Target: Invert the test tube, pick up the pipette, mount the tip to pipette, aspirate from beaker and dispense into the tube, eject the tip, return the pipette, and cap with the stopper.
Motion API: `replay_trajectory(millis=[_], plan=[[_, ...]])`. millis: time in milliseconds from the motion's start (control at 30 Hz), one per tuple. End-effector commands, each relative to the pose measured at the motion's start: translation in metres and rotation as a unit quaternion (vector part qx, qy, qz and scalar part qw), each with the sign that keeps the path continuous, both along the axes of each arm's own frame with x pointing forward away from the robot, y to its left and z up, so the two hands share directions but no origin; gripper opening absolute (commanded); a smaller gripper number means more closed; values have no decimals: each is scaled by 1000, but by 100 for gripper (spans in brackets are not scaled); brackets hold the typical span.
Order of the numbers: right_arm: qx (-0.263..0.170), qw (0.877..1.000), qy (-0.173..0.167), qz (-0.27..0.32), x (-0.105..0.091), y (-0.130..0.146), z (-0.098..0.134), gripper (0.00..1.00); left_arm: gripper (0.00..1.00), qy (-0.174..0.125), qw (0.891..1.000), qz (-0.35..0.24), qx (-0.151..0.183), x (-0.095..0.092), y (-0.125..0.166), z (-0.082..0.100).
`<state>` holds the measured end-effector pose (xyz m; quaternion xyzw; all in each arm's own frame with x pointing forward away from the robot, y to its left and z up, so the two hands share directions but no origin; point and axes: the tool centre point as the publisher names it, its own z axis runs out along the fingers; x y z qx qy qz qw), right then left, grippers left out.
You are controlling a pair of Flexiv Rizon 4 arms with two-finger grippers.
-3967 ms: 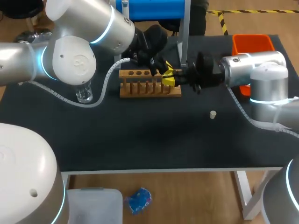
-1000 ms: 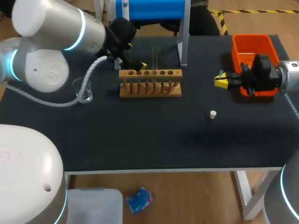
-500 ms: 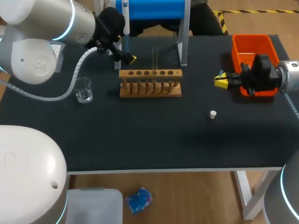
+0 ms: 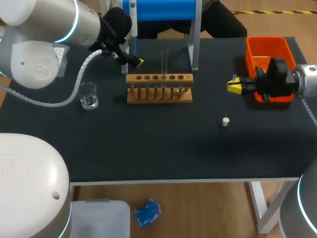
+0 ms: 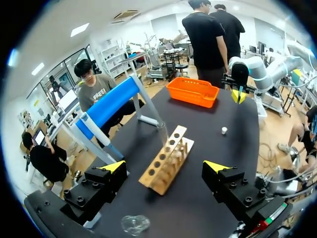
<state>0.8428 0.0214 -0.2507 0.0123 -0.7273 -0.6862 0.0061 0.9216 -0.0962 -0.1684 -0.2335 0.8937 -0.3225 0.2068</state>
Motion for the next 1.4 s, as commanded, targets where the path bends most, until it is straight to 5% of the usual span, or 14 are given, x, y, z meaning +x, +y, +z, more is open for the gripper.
replay_trajectory(millis=[33,433,700,1400], plan=[[-1,1000,0,-1,-1,0,1,0,100,-3,1000,4,16,22,20,12],[-1,1000,0,-1,-1,0,1,0,100,3,1000,-7,-6,104,63,24],[-1,1000,0,-1,-1,0,1,0,100,9,997,64,-33,150,59,16],[-1,1000,0,-1,-1,0,1,0,100,5,995,90,-30,145,40,11]])
